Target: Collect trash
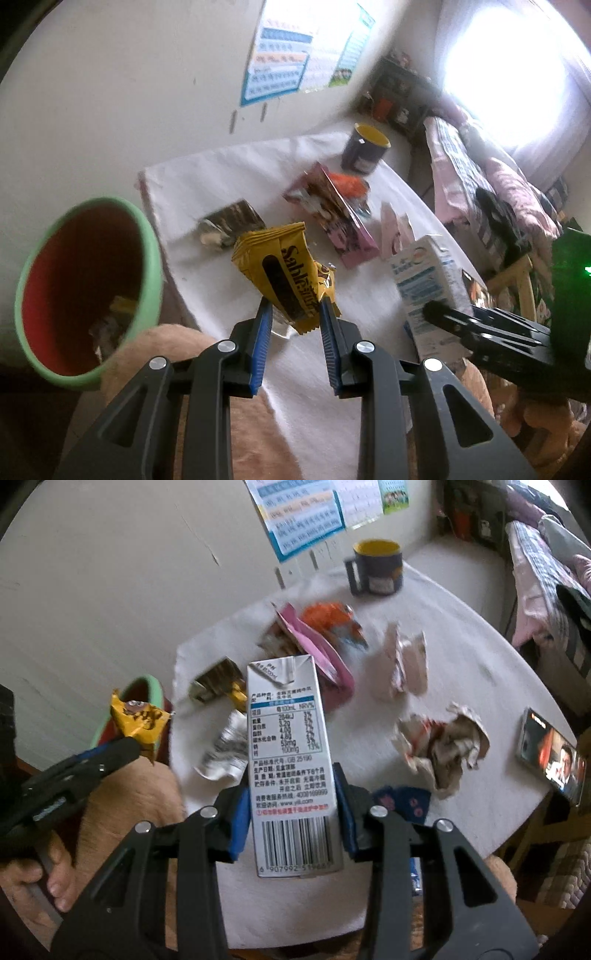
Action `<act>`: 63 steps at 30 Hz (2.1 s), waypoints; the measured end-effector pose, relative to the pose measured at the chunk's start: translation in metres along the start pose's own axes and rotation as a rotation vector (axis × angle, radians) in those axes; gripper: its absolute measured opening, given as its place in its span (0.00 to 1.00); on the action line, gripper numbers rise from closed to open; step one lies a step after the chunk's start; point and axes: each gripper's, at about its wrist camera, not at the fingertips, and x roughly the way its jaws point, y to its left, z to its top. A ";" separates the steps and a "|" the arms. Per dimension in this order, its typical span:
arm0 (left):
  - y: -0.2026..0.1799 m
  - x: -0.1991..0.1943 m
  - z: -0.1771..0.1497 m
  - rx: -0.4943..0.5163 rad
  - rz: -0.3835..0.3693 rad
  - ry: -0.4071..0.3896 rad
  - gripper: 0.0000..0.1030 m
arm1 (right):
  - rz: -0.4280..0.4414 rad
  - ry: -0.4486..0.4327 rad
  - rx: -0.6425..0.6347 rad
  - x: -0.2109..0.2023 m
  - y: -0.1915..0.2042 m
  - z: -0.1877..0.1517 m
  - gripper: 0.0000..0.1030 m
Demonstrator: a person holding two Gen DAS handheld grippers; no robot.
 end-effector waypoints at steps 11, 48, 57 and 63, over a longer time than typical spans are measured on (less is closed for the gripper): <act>0.029 -0.019 0.004 -0.059 0.005 -0.056 0.24 | 0.029 -0.005 -0.062 -0.003 0.043 0.009 0.38; 0.146 -0.046 -0.016 -0.285 0.098 -0.124 0.24 | 0.106 0.048 -0.266 0.019 0.160 0.022 0.38; 0.160 -0.046 -0.021 -0.314 0.118 -0.127 0.24 | 0.123 0.053 -0.290 0.025 0.177 0.026 0.38; 0.176 -0.046 -0.024 -0.344 0.141 -0.122 0.24 | 0.139 0.057 -0.307 0.031 0.190 0.029 0.38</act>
